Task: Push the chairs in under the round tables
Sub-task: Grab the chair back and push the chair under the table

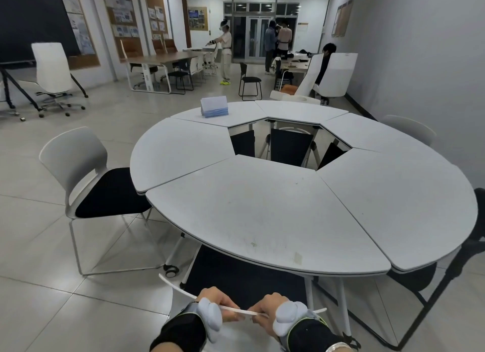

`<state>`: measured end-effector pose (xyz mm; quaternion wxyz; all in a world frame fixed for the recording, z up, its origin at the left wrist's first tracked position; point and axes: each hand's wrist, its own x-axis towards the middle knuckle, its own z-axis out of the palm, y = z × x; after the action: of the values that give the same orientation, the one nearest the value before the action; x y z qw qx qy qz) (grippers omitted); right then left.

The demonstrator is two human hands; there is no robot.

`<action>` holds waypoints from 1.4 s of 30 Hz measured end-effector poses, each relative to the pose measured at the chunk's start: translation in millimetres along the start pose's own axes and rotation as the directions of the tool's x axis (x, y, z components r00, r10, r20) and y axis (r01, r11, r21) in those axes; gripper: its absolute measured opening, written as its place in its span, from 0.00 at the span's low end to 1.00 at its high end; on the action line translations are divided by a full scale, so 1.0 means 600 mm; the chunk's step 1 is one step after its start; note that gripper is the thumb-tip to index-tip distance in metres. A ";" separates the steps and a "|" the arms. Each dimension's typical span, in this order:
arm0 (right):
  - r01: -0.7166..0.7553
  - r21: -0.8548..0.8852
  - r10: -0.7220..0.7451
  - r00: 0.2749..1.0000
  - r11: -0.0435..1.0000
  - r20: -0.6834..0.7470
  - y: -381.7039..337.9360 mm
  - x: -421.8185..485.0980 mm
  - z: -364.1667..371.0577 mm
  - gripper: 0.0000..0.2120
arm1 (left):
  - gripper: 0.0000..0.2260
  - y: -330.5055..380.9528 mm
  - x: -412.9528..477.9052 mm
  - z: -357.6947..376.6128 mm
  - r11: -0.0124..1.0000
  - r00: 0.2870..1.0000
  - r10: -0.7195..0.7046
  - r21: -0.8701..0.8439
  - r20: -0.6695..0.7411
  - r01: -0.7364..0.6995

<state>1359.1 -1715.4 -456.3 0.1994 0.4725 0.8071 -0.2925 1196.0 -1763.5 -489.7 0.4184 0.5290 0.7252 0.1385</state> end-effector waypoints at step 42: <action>0.068 -0.028 -0.068 0.998 0.997 0.002 -0.003 0.014 -0.094 0.16 | 0.12 0.090 0.026 -0.052 0.997 0.999 0.024 0.066 0.044 -0.027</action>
<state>1350.8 -1673.8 -418.6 0.1967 0.4418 0.8266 -0.2880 1206.2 -1720.4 -442.9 0.4142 0.5546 0.7135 0.1082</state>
